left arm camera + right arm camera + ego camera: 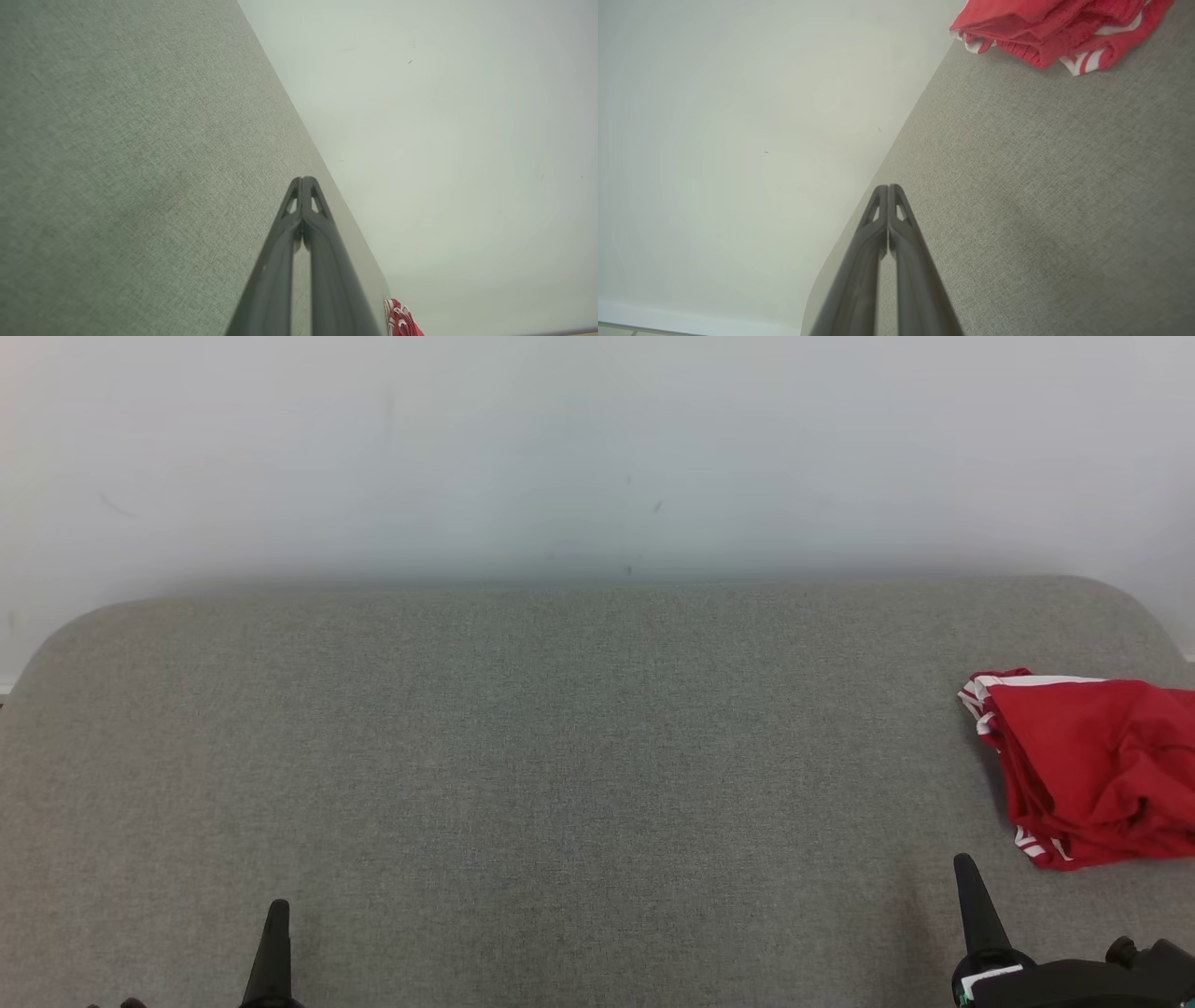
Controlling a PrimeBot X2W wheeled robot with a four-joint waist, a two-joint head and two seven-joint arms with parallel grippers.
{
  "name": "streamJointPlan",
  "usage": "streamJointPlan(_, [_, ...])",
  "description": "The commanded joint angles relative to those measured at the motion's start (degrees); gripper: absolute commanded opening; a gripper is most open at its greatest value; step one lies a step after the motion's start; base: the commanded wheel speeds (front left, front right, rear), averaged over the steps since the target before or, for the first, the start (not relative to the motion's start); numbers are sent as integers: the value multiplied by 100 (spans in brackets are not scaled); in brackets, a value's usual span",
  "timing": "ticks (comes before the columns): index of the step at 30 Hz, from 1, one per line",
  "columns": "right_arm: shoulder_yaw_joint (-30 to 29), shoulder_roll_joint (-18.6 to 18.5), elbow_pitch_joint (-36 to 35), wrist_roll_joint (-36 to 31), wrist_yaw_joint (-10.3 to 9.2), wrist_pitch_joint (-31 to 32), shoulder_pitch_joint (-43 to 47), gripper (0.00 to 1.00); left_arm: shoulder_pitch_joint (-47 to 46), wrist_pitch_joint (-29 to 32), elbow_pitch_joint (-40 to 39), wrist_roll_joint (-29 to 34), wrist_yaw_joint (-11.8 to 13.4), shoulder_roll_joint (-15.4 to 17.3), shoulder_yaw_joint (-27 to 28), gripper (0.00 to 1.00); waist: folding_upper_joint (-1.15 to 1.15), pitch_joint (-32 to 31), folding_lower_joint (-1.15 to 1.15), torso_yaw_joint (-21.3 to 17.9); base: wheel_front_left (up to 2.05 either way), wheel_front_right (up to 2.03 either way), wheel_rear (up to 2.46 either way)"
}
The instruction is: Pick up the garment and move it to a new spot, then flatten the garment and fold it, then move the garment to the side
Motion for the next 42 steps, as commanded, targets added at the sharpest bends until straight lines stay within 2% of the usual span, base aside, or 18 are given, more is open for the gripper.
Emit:
streamJointPlan(1, [-31, -5, -97, 228, -6, 36, -14, 0, -136, 64, -42, -198, -33, 25, 28, 0, 0, 2, -1, 0, 0, 0, 0])
streamJointPlan(42, [-180, -4, -359, 2307, -10, 321, 51, 0, -357, 672, 8, -1998, -54, 7, 212, 0, 0, 33, -1, -4, 0, 0, 0])
